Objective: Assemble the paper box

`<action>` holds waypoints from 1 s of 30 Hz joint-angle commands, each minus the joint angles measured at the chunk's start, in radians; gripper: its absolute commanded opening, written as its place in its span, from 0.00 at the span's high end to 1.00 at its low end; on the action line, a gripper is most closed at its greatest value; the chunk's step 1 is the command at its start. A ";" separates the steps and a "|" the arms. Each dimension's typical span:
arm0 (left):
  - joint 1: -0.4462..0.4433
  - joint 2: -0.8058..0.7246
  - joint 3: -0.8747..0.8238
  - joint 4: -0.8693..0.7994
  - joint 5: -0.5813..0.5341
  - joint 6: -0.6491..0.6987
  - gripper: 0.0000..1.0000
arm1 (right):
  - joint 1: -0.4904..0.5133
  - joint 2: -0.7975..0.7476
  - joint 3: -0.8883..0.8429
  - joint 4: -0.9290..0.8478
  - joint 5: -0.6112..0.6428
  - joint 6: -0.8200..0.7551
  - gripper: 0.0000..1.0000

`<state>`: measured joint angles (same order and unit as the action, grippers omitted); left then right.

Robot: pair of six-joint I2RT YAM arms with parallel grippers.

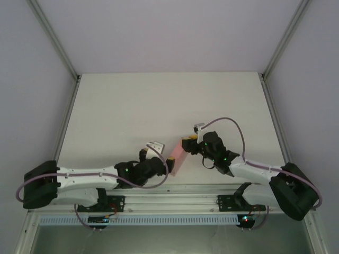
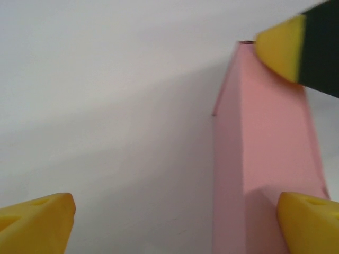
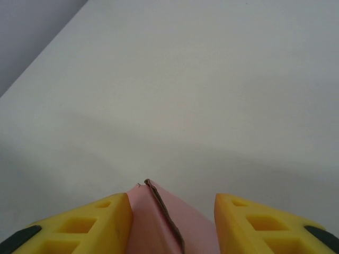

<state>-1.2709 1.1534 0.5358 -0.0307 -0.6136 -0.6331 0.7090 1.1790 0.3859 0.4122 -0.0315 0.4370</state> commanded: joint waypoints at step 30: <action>0.165 -0.122 -0.149 -0.172 0.326 0.088 0.07 | 0.032 0.007 -0.005 -0.310 -0.050 0.054 0.60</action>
<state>-1.0832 0.9421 0.3866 -0.0296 -0.1890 -0.5835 0.7288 1.1522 0.4244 0.2859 -0.0650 0.4862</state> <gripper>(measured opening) 0.932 0.397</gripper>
